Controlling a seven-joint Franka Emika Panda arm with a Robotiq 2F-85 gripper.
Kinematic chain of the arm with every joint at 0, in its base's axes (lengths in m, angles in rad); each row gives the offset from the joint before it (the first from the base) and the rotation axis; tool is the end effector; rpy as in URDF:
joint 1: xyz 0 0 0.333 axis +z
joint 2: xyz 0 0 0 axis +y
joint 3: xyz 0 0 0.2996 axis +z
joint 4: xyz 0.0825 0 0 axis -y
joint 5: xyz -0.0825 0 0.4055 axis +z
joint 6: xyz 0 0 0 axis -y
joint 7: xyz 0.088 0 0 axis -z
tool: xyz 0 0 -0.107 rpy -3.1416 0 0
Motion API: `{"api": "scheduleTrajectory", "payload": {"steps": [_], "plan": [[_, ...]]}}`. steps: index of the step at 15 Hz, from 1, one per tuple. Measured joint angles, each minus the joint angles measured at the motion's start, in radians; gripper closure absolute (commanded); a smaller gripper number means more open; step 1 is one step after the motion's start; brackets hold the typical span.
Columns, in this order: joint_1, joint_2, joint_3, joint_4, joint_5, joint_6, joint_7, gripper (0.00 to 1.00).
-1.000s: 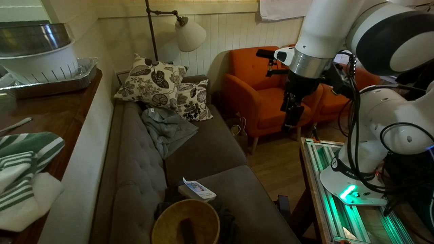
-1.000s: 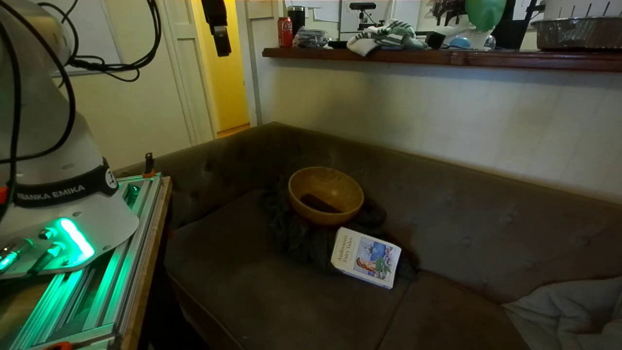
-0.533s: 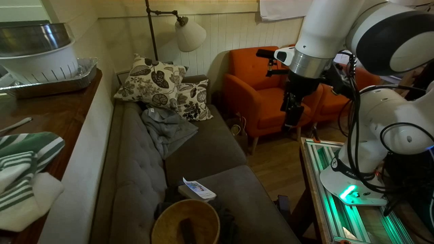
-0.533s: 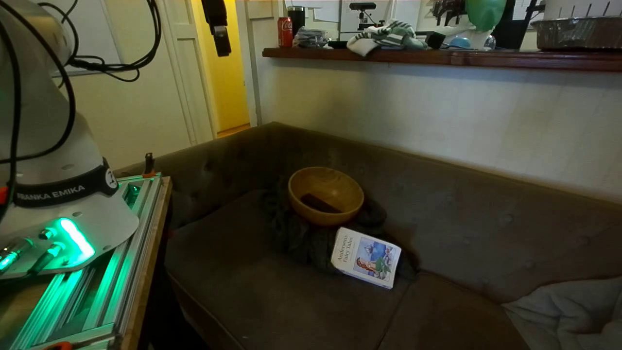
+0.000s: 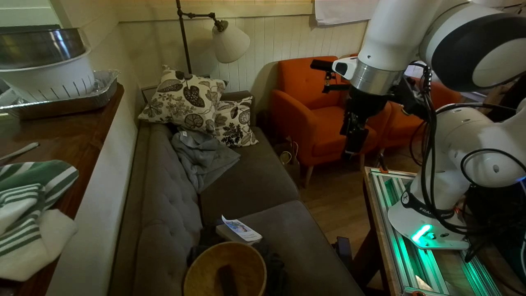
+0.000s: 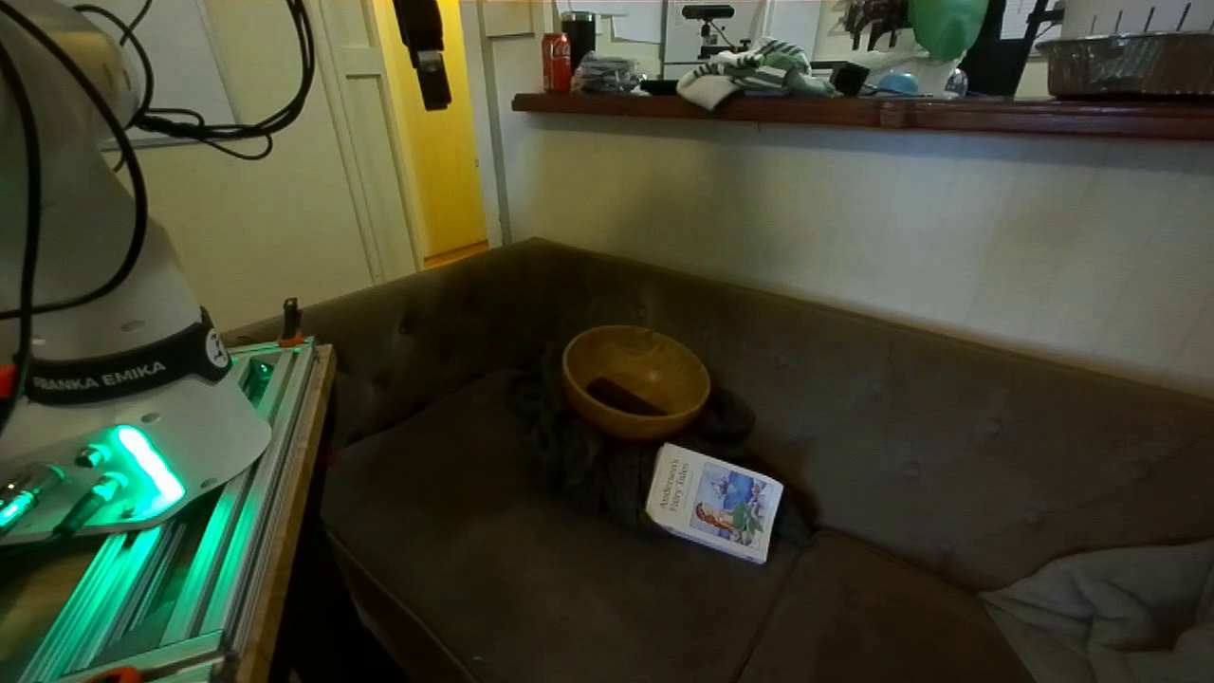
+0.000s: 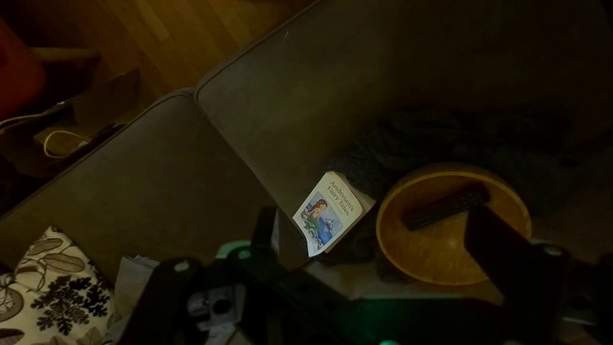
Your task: Place the white towel in the brown bowl on the couch
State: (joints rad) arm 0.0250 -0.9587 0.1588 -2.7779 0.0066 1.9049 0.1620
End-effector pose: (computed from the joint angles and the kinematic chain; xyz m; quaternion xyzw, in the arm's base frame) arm 0.3091 0.0522 0.4509 0.9971 -0.0209 0.0480 0.0555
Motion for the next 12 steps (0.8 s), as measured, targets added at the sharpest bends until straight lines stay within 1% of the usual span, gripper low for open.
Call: {"api": "scheduleTrajectory", "payload": {"steps": [6, 8, 10, 12], "plan": [[0.000, 0.000, 0.000, 0.000, 0.000, 0.000, 0.000, 0.00], [-0.001, 0.000, -0.014, 0.011, 0.003, -0.009, 0.000, 0.00], [-0.011, -0.001, -0.068, 0.055, 0.013, -0.063, 0.001, 0.00], [-0.031, -0.007, -0.143, 0.128, 0.023, -0.136, 0.000, 0.00]]}}
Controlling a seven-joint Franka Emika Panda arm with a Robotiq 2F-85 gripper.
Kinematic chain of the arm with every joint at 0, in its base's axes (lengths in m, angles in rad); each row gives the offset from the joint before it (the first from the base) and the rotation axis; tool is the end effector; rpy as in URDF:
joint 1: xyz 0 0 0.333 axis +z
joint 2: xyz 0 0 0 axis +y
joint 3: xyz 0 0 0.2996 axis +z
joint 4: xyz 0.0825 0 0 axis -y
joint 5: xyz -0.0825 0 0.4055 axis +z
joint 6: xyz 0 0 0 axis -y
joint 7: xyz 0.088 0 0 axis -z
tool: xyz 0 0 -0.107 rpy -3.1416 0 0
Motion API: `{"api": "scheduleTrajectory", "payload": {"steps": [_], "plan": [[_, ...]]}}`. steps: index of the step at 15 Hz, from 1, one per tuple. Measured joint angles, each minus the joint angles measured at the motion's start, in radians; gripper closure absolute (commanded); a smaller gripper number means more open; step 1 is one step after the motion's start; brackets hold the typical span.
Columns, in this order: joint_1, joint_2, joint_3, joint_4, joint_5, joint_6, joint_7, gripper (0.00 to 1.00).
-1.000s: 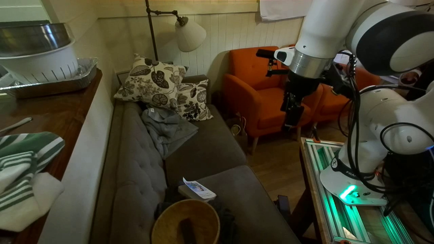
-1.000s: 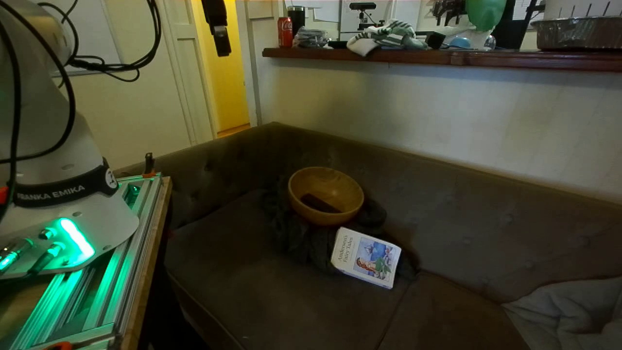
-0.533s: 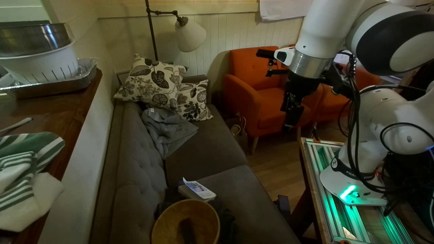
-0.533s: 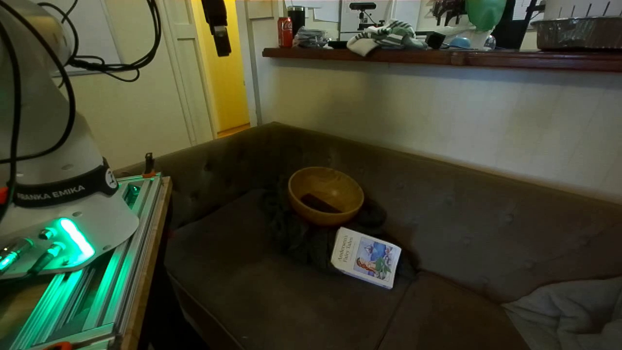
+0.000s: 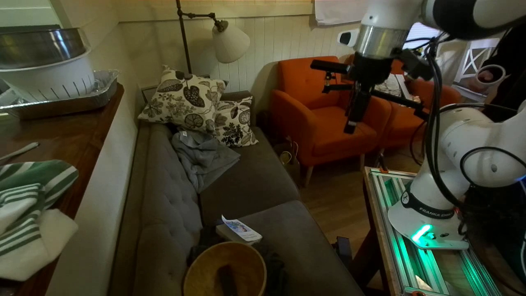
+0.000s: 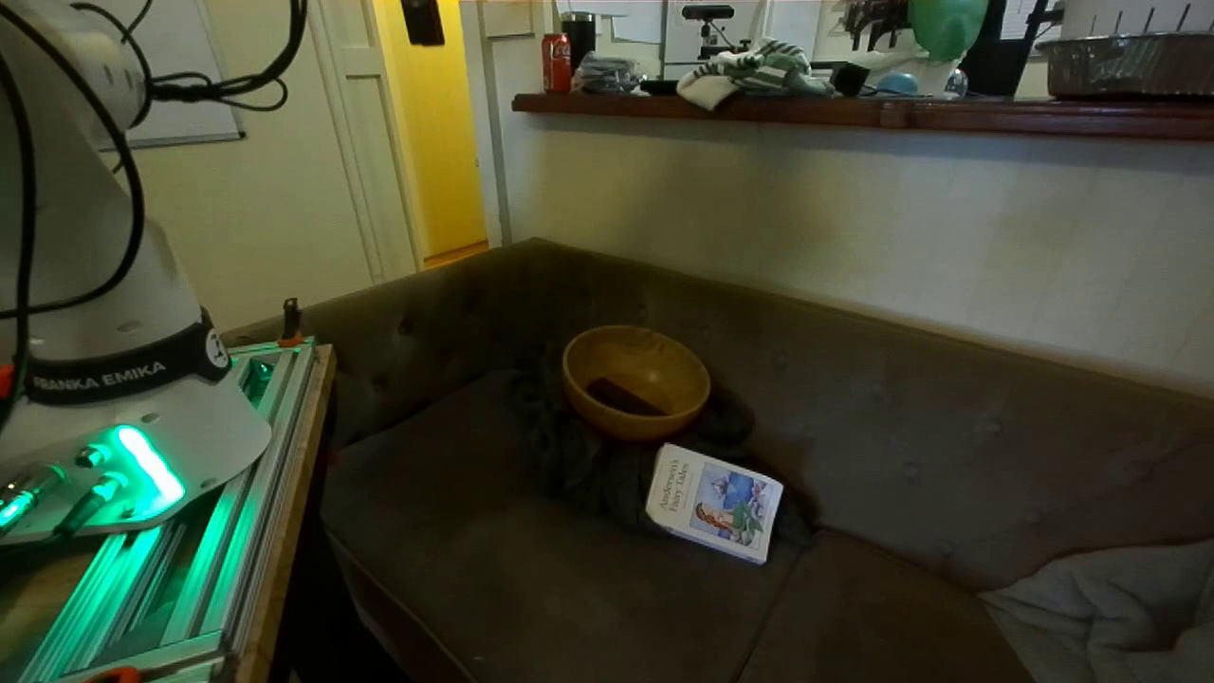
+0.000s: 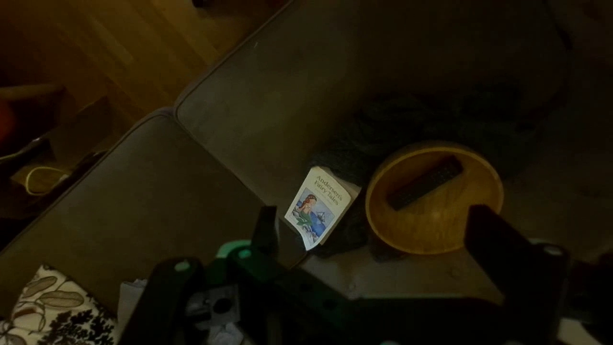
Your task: Place the white towel in the brown bowl on the couch
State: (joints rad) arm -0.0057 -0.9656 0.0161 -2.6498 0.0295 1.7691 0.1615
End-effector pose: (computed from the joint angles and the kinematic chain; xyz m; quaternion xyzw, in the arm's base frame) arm 0.3095 0.0060 0.5082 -0.9958 0.0809 -0.0416 0.0114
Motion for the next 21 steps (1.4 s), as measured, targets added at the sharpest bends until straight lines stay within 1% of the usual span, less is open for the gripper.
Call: {"api": "scheduleTrajectory", "payload": {"steps": [2, 5, 7, 9, 11, 13, 21], "plan": [[-0.024, -0.005, -0.060, 0.094, 0.010, -0.068, -0.001, 0.00], [-0.051, -0.003, -0.115, 0.249, 0.023, -0.157, -0.008, 0.00], [-0.055, 0.000, -0.135, 0.355, 0.032, -0.214, -0.020, 0.00], [-0.055, 0.002, -0.146, 0.450, 0.032, -0.254, -0.061, 0.00], [-0.055, 0.003, -0.158, 0.525, 0.032, -0.281, -0.090, 0.00], [-0.056, 0.006, -0.169, 0.559, 0.031, -0.293, -0.100, 0.00], [-0.055, 0.024, -0.171, 0.563, 0.031, -0.294, -0.106, 0.00]]}}
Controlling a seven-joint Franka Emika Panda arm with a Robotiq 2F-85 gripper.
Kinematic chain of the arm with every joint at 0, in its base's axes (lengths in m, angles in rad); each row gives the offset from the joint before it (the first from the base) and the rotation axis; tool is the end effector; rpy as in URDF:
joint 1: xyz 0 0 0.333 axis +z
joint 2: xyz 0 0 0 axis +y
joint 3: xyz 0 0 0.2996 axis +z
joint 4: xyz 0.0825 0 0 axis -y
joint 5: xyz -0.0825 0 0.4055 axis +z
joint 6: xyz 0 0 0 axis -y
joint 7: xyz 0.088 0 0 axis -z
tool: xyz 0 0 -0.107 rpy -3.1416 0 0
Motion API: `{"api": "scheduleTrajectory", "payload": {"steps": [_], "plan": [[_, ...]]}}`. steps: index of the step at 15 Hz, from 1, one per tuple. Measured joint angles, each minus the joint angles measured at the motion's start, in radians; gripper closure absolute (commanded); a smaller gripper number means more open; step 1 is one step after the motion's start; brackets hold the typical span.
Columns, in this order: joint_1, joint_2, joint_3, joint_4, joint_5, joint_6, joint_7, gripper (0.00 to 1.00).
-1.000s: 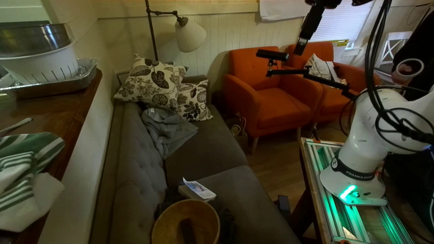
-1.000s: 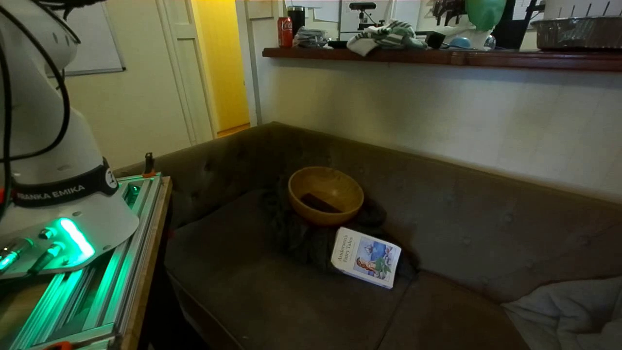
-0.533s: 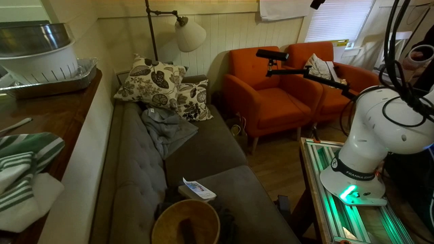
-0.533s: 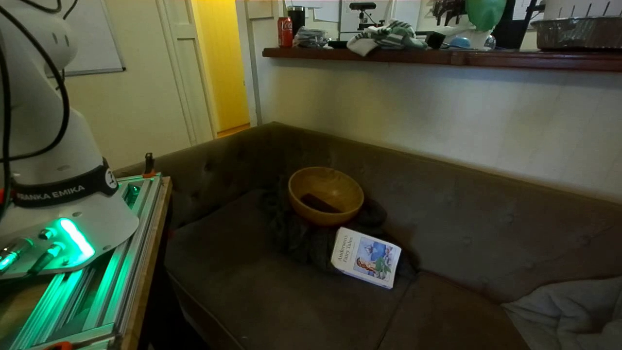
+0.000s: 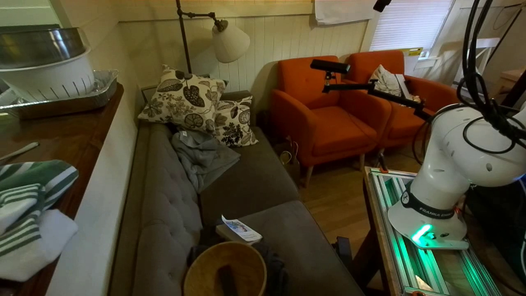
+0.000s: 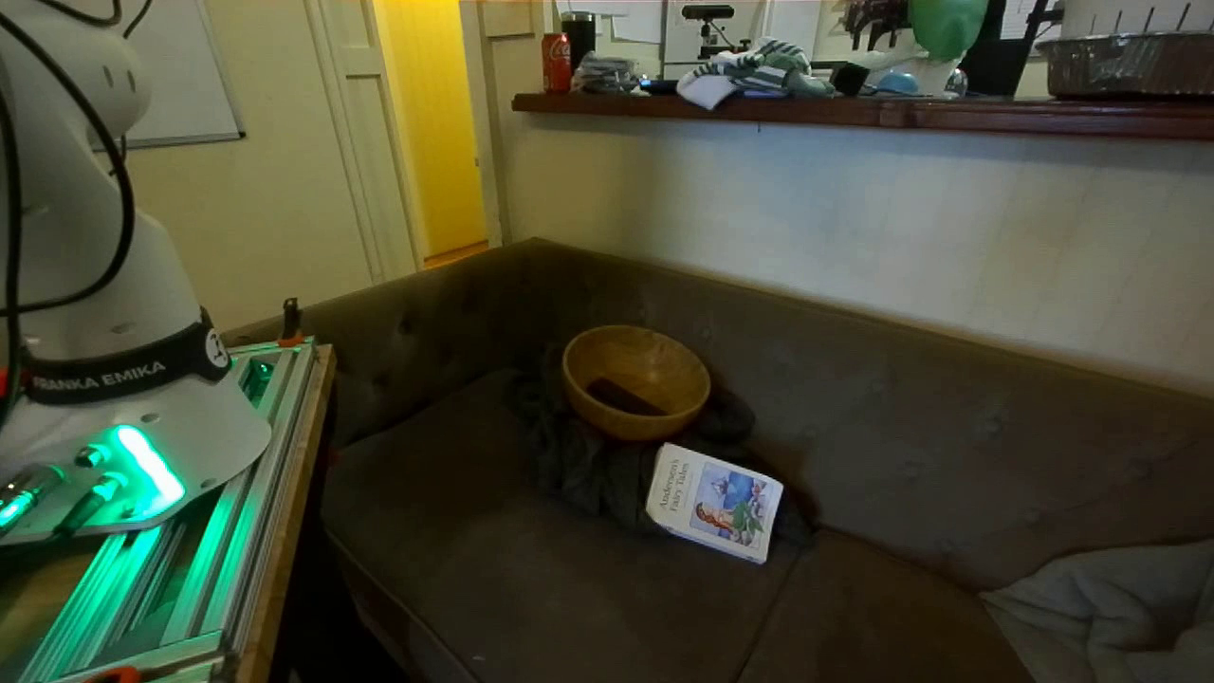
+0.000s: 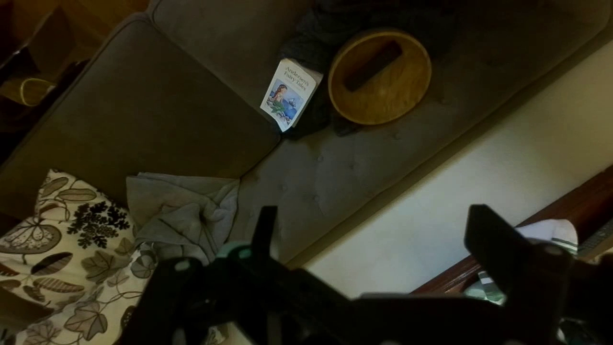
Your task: Place the white towel in the brown bowl on the couch
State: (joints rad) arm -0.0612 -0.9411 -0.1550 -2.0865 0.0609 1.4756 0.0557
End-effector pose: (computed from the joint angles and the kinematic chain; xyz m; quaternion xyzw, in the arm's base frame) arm 0.2522 -0.0838 0.7423 -0.9771 0.1047 -0.1658 0.0831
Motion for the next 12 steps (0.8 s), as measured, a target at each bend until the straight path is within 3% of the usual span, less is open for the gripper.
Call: {"api": "scheduleTrajectory", "payload": {"steps": [7, 12], "plan": [[0.000, 0.000, 0.000, 0.000, 0.000, 0.000, 0.000, 0.00], [0.034, 0.062, 0.029, 0.023, 0.217, 0.151, 0.015, 0.00]]}}
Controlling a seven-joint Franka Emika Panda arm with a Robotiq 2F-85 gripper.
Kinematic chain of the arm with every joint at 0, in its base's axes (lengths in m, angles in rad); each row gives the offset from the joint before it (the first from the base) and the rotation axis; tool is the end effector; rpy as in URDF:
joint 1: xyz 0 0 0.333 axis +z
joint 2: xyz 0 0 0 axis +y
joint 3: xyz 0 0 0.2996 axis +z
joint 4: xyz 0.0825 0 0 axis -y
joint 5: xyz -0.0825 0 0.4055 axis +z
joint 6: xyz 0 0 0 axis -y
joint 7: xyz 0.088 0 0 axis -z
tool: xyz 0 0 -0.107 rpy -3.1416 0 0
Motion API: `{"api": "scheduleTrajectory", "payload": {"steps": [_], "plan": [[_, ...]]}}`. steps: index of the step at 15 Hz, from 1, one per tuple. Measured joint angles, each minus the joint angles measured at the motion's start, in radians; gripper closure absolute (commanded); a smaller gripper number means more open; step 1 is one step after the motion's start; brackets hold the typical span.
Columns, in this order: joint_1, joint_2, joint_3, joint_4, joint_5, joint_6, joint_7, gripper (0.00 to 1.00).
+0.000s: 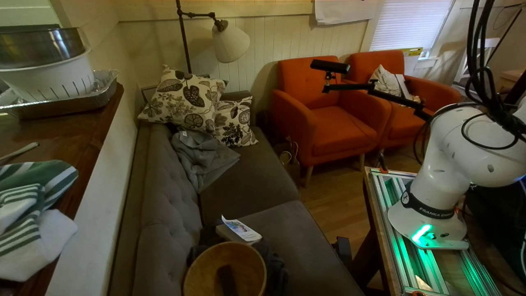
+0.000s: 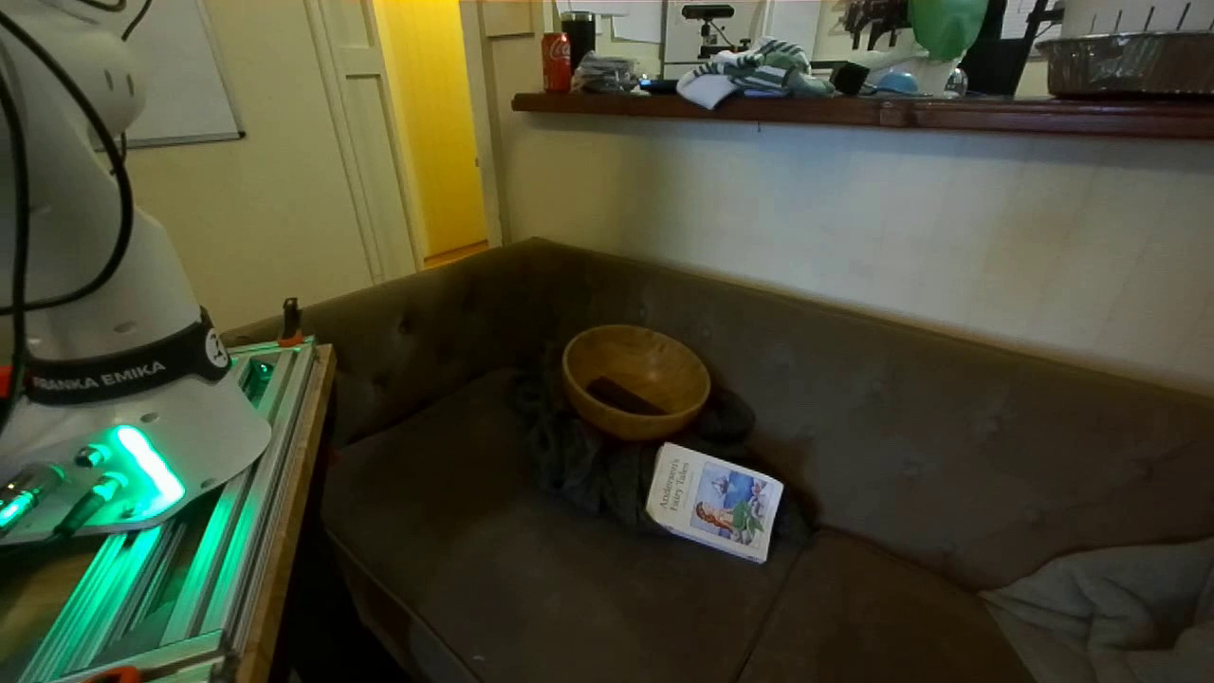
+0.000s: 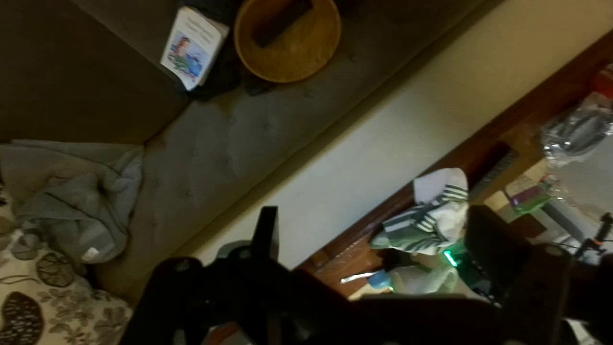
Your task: Place the white towel in the brown bowl on the couch
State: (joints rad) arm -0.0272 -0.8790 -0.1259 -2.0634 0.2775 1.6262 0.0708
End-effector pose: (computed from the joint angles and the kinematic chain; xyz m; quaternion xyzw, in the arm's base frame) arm 0.2888 -0.0448 0.7610 -0.9563 0.0735 -0.2193 0.1791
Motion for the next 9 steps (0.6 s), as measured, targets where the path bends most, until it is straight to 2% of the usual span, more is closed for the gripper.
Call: {"api": "scheduleTrajectory", "payload": {"steps": [2, 5, 7, 9], "plan": [[0.054, 0.083, 0.038, 0.057, 0.073, 0.048, -0.008, 0.00], [0.137, 0.235, 0.093, 0.184, 0.134, 0.058, -0.028, 0.00], [0.169, 0.345, 0.114, 0.288, 0.169, 0.060, -0.028, 0.00], [0.173, 0.455, 0.118, 0.394, 0.191, 0.090, -0.016, 0.00]]}}
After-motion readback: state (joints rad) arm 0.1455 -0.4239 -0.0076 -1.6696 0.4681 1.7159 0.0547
